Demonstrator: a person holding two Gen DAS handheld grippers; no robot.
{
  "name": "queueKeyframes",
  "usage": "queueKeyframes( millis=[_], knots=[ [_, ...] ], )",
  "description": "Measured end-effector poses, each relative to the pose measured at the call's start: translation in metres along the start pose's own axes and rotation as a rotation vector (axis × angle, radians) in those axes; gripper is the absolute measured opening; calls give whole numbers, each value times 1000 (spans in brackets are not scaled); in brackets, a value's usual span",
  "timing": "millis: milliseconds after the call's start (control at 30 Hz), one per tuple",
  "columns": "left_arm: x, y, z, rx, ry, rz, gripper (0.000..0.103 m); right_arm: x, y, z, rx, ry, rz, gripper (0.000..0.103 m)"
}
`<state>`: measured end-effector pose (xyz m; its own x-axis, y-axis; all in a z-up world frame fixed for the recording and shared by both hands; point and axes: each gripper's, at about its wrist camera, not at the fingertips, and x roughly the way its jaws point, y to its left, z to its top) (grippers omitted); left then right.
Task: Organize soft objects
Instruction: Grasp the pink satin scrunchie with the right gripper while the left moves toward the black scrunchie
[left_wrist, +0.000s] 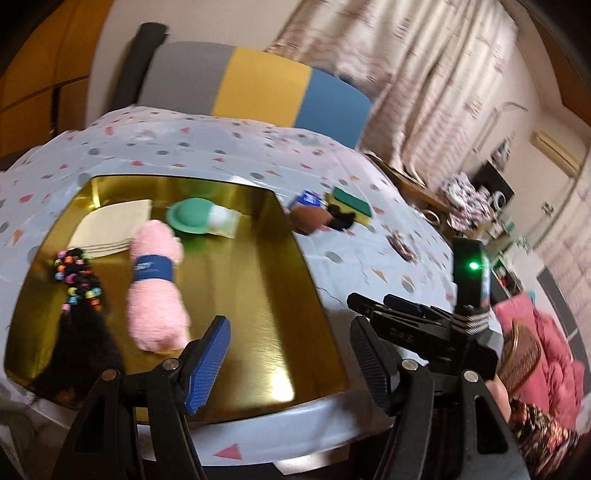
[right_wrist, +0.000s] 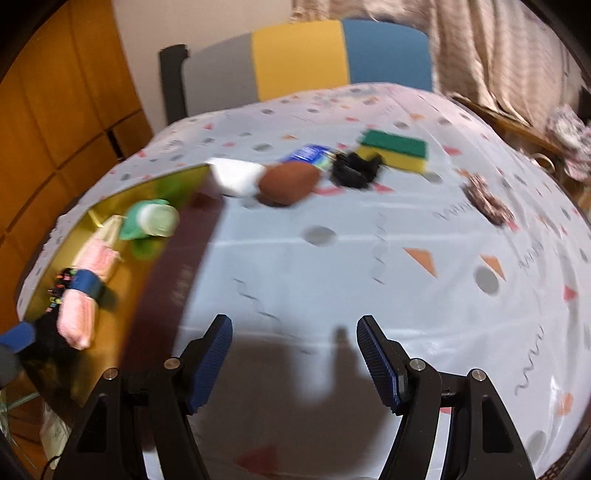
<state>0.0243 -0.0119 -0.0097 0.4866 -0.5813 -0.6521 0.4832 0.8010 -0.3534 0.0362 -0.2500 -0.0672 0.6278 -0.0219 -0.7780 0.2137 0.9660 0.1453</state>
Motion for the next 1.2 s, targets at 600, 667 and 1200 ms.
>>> queueKeyframes(
  millis=[600,667,1200],
  knots=[
    [36,-53,3,20,70,-10,68,14,-126,35,88,-54,-200,71],
    [37,-57,4,30,70,-10,68,16,-139,45,92,-72,-221,71],
    [51,-81,14,65,85,6,68,64,-216,120,218,-80,-216,70]
  ],
)
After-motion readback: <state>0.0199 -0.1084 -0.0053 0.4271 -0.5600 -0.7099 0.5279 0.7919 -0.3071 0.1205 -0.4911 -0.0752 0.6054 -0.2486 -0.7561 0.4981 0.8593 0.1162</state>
